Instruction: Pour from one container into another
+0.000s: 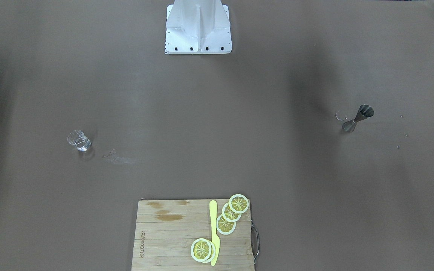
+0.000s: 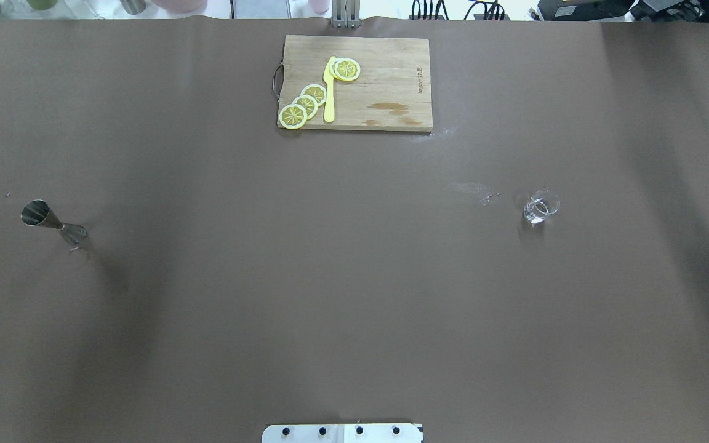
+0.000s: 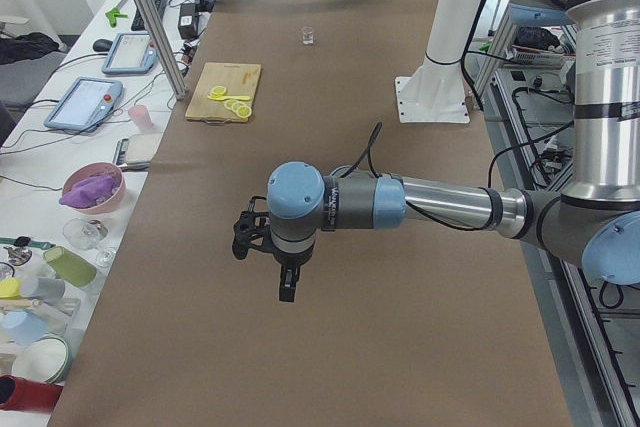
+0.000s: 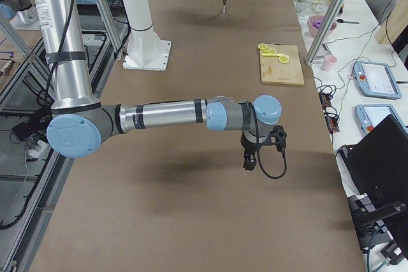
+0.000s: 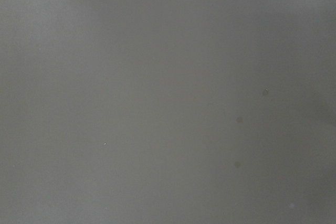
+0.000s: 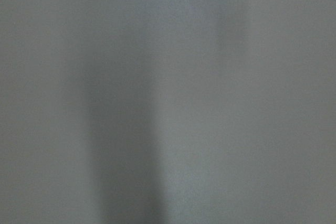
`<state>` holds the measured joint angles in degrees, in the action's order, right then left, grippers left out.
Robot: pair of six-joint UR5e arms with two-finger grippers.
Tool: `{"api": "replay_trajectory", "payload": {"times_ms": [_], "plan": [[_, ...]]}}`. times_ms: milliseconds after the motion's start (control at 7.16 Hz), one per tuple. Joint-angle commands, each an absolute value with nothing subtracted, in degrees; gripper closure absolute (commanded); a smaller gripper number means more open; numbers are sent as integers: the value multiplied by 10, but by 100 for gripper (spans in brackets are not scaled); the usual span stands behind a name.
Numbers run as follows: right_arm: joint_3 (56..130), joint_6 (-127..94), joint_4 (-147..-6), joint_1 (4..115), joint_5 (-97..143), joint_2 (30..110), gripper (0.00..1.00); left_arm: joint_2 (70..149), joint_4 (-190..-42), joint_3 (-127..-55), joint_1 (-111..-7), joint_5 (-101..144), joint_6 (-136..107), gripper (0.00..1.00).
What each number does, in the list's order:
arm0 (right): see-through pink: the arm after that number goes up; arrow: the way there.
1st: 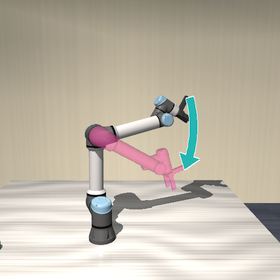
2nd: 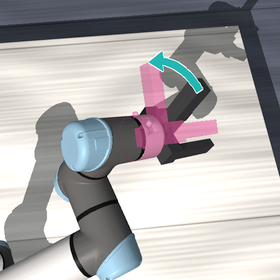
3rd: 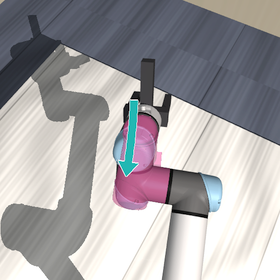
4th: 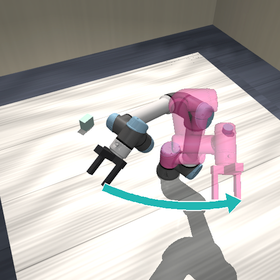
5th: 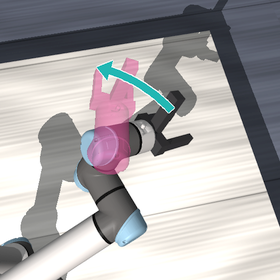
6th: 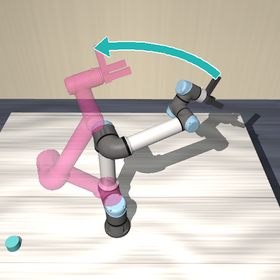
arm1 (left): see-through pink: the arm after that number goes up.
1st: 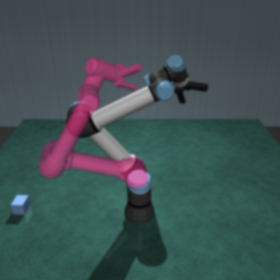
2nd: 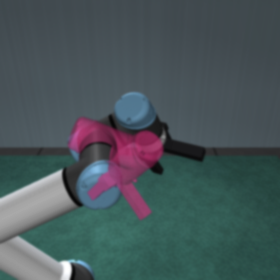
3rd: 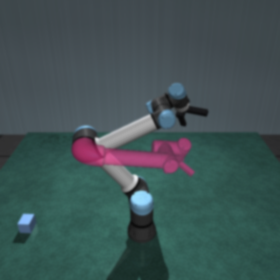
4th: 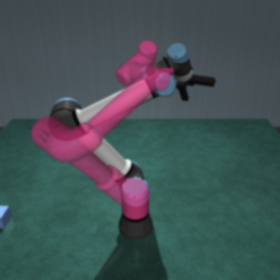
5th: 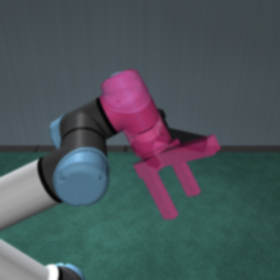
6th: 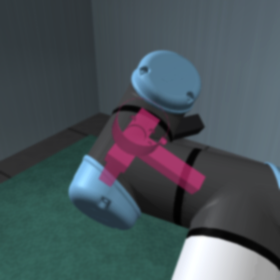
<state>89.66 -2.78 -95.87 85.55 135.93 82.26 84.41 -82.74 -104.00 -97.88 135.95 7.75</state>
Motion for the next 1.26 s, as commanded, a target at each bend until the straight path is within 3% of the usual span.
{"api": "replay_trajectory", "payload": {"times_ms": [0, 1117], "plan": [[896, -32, -958, 860, 1355, 824, 0, 851, -830, -1044, -978, 1359, 56, 2], [942, -33, -954, 877, 1329, 829, 0, 849, -868, -1030, -976, 1356, 2, 2]]}}
